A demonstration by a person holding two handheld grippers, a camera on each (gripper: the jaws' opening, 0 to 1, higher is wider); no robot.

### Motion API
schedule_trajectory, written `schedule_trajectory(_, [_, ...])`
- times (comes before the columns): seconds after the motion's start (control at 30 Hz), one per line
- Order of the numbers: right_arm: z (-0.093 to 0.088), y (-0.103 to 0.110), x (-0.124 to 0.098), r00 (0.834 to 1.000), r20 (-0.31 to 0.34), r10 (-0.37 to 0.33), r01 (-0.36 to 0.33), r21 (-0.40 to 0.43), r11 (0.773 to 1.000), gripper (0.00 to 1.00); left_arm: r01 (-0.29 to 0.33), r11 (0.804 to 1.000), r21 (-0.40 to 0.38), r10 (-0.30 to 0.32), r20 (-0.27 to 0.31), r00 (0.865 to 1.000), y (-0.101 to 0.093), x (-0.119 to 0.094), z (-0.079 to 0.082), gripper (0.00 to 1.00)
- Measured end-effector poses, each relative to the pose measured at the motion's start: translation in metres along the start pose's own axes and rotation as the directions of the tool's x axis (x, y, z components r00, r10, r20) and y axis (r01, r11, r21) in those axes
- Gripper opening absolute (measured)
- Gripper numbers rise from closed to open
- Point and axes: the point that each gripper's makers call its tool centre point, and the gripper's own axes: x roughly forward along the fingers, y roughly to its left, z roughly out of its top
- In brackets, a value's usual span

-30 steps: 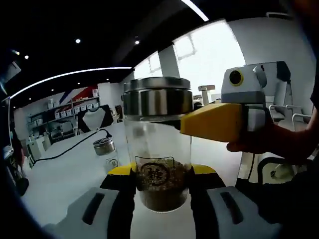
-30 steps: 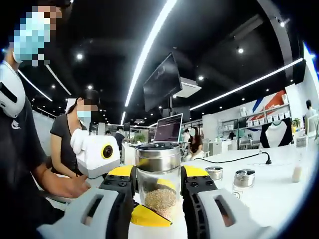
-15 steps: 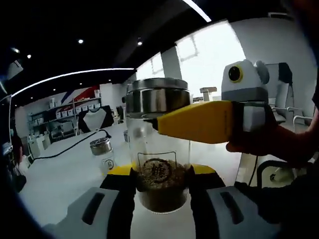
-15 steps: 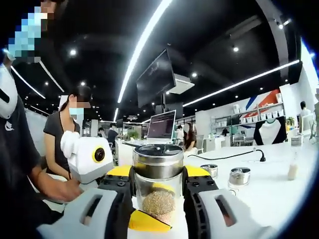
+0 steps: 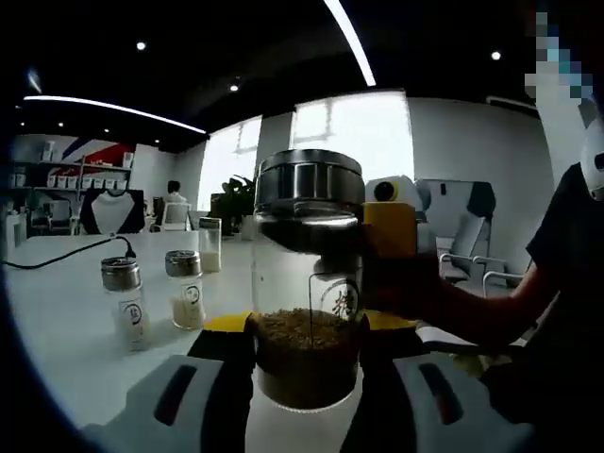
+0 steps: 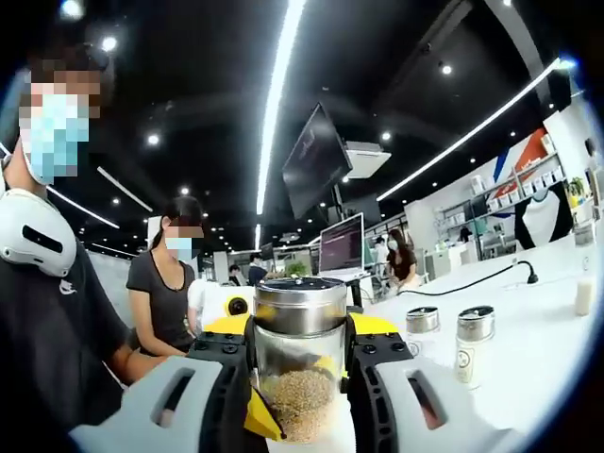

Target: Rotate the seasoning bottle until the label or dispensing opening points toward the visible target arrow and the bottle remains upright within the marked orientation range

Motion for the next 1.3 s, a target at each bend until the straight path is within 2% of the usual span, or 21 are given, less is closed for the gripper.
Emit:
schedule_trajectory(0.1, [0.004, 0.007, -0.002, 0.999, 0.019, 0.043, -0.043, 0.010, 0.999, 0.36, 0.068, 0.998, 0.002, -0.068, -0.003, 0.998, -0.007, -0.006, 0.004, 0.44])
schedule_trajectory(0.17, [0.004, 0.010, -0.003, 0.997, 0.022, 0.068, -0.068, 0.010, 0.998, 0.36, 0.092, 0.996, 0.000, -0.092, -0.004, 0.996, -0.010, -0.008, 0.005, 0.44])
schedule_trajectory(0.3, [0.001, 0.021, -0.003, 0.992, 0.003, 0.128, -0.128, -0.012, 0.992, 0.36, 0.163, 0.987, -0.006, -0.163, -0.027, 0.986, -0.021, -0.010, 0.000, 0.44])
schedule_trajectory(0.37, [-0.002, 0.024, -0.003, 0.990, -0.010, 0.143, -0.144, -0.021, 0.989, 0.36, 0.178, 0.984, -0.003, -0.178, -0.037, 0.983, -0.023, -0.009, -0.004, 0.43])
schedule_trajectory(0.47, [-0.004, 0.024, -0.003, 0.988, -0.024, 0.152, -0.153, -0.027, 0.988, 0.36, 0.156, 0.988, 0.019, -0.155, -0.055, 0.986, -0.024, -0.007, -0.006, 0.43])
schedule_trajectory(0.53, [-0.003, 0.019, -0.004, 0.992, -0.013, 0.124, -0.124, -0.026, 0.992, 0.36, 0.132, 0.991, 0.010, -0.131, -0.062, 0.989, -0.022, -0.005, -0.006, 0.43])
schedule_trajectory(0.57, [0.000, 0.015, -0.003, 0.995, 0.004, 0.102, -0.102, -0.044, 0.994, 0.36, 0.058, 0.998, 0.029, -0.057, -0.043, 0.997, -0.012, -0.003, -0.002, 0.43])
schedule_trajectory(0.63, [0.002, 0.008, -0.002, 0.998, 0.010, 0.057, -0.056, -0.084, 0.995, 0.35, -0.030, 0.997, 0.069, 0.033, -0.042, 0.999, 0.000, -0.003, 0.000, 0.43])
schedule_trajectory(0.7, [0.001, -0.001, -0.001, 1.000, 0.009, 0.005, -0.004, -0.136, 0.991, 0.34, -0.140, 0.983, 0.119, 0.147, -0.058, 0.987, 0.014, -0.006, -0.001, 0.43])
schedule_trajectory(0.73, [0.000, -0.002, 0.000, 1.000, 0.008, -0.001, 0.002, -0.136, 0.991, 0.34, -0.198, 0.968, 0.156, 0.210, -0.062, 0.976, 0.021, -0.009, 0.000, 0.43])
schedule_trajectory(0.77, [-0.001, -0.003, 0.000, 1.000, 0.007, -0.012, 0.013, -0.126, 0.992, 0.33, -0.262, 0.938, 0.226, 0.281, -0.055, 0.958, 0.029, -0.012, 0.002, 0.43])
schedule_trajectory(0.8, [-0.001, -0.005, 0.001, 1.000, 0.014, -0.021, 0.023, -0.121, 0.992, 0.33, -0.297, 0.914, 0.276, 0.322, -0.052, 0.945, 0.033, -0.014, 0.002, 0.43])
schedule_trajectory(0.83, [-0.002, -0.008, 0.004, 0.999, 0.021, -0.040, 0.042, -0.113, 0.993, 0.34, -0.313, 0.904, 0.291, 0.342, -0.052, 0.938, 0.034, -0.014, 0.002, 0.43])
schedule_trajectory(0.87, [-0.003, -0.008, 0.005, 0.998, 0.026, -0.049, 0.052, -0.107, 0.993, 0.34, -0.322, 0.902, 0.288, 0.349, -0.045, 0.936, 0.035, -0.014, 0.002, 0.43])
schedule_trajectory(0.9, [-0.002, -0.010, 0.007, 0.997, 0.036, -0.064, 0.068, -0.111, 0.992, 0.35, -0.315, 0.911, 0.267, 0.337, -0.043, 0.940, 0.034, -0.013, 0.001, 0.43])
schedule_trajectory(1.0, [-0.005, -0.014, 0.012, 0.994, 0.025, -0.103, 0.105, -0.120, 0.987, 0.35, -0.336, 0.912, 0.235, 0.354, -0.039, 0.934, 0.040, -0.015, -0.002, 0.43])
schedule_trajectory(1.07, [-0.009, -0.017, 0.015, 0.992, 0.009, -0.128, 0.128, -0.132, 0.983, 0.35, -0.366, 0.893, 0.262, 0.391, -0.045, 0.919, 0.045, -0.016, -0.005, 0.43])
schedule_trajectory(1.13, [-0.011, -0.019, 0.017, 0.988, -0.001, -0.151, 0.150, -0.138, 0.979, 0.36, -0.375, 0.887, 0.269, 0.403, -0.055, 0.914, 0.047, -0.016, -0.007, 0.43])
schedule_trajectory(1.27, [-0.013, -0.024, 0.017, 0.984, 0.005, -0.176, 0.176, -0.104, 0.979, 0.36, -0.367, 0.900, 0.235, 0.389, -0.054, 0.920, 0.048, -0.018, -0.009, 0.43])
schedule_trajectory(1.3, [-0.012, -0.025, 0.017, 0.984, 0.010, -0.179, 0.179, -0.094, 0.979, 0.36, -0.352, 0.910, 0.221, 0.369, -0.041, 0.929, 0.046, -0.017, -0.008, 0.43])
